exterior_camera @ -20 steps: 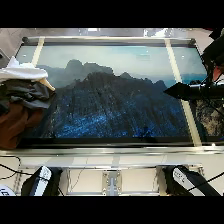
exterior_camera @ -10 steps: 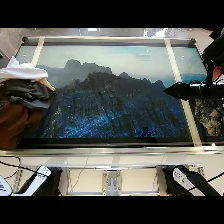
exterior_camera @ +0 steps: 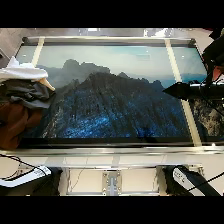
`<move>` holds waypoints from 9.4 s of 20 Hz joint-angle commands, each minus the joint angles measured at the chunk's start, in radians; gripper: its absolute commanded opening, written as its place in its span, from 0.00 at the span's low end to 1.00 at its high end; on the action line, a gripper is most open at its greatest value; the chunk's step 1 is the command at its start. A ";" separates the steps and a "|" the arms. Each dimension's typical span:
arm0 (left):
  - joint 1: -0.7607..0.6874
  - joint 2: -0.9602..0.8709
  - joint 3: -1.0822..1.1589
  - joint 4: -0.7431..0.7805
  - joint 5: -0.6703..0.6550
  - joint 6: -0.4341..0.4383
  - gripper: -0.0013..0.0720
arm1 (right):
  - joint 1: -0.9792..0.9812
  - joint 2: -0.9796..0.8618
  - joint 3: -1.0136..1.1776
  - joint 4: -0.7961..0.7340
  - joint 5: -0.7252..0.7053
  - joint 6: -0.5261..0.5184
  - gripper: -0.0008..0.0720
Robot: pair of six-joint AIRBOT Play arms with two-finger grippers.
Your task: Fold the shirts.
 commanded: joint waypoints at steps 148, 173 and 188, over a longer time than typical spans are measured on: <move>-0.963 0.185 -0.283 -0.407 0.846 -0.190 0.97 | 0.150 -0.399 0.223 -0.212 -0.525 0.089 0.68; -0.702 -0.008 -0.580 -1.387 0.611 0.240 0.96 | -0.044 -0.435 0.000 -0.025 -0.331 0.043 0.67; -0.757 -0.142 -0.463 -1.387 0.576 0.240 0.03 | -0.044 -0.480 0.000 -0.067 -0.384 0.044 0.67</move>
